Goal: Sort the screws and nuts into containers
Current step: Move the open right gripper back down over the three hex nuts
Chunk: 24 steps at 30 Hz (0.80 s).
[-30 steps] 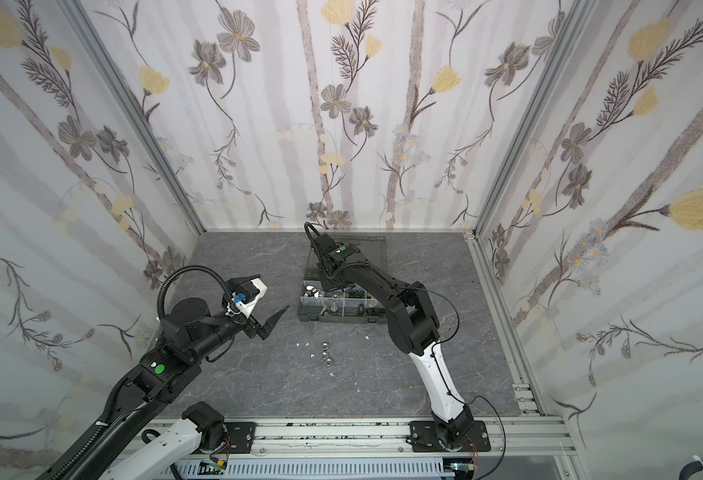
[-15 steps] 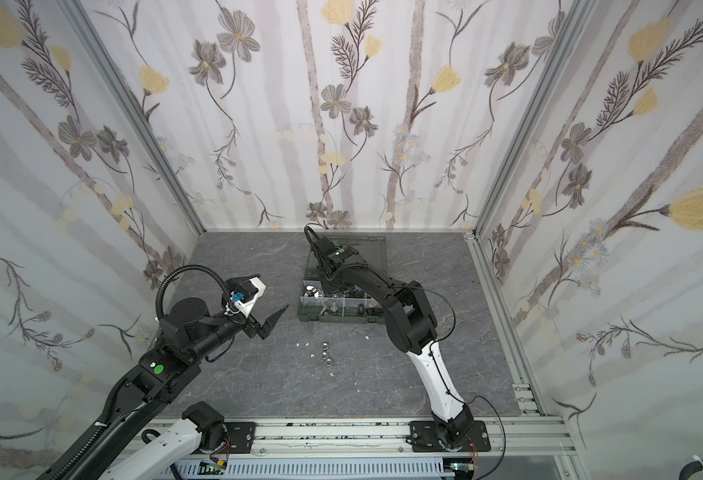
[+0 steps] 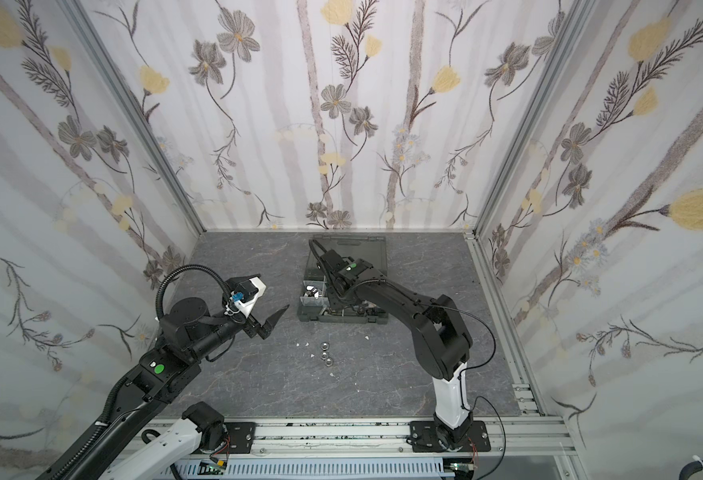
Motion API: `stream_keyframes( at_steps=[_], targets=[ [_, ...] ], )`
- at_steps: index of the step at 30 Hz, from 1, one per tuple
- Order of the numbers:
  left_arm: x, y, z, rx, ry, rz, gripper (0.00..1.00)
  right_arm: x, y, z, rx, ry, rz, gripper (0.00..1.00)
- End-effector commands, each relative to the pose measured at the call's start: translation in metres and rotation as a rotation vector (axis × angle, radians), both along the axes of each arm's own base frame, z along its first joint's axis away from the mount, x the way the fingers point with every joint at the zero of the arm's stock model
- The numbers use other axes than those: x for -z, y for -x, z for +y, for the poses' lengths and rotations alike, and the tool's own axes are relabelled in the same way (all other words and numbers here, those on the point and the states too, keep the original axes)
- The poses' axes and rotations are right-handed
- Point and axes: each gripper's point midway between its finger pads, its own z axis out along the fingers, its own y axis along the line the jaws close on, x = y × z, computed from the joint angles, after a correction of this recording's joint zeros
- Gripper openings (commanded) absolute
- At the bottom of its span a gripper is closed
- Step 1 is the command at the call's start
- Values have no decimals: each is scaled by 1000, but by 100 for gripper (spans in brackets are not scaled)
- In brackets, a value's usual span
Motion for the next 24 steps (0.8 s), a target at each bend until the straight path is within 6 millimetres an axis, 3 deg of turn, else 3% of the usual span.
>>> stream_keyframes(
  at_steps=[1, 4, 7, 15, 24],
  targets=[
    [-11, 0, -3, 14, 32, -35, 100, 12, 42, 14, 5, -72, 64, 44],
    [-10, 0, -3, 13, 23, -38, 100, 31, 81, 22, -9, -85, 126, 46],
    [-8, 0, -4, 14, 19, -35, 100, 41, 102, 38, -47, -103, 155, 49],
    [-9, 2, -4, 19, 23, -43, 100, 69, 135, 58, -118, -63, 229, 51],
    [-6, 3, -3, 18, 21, -41, 100, 86, 142, 40, -102, 59, 236, 55]
  ],
)
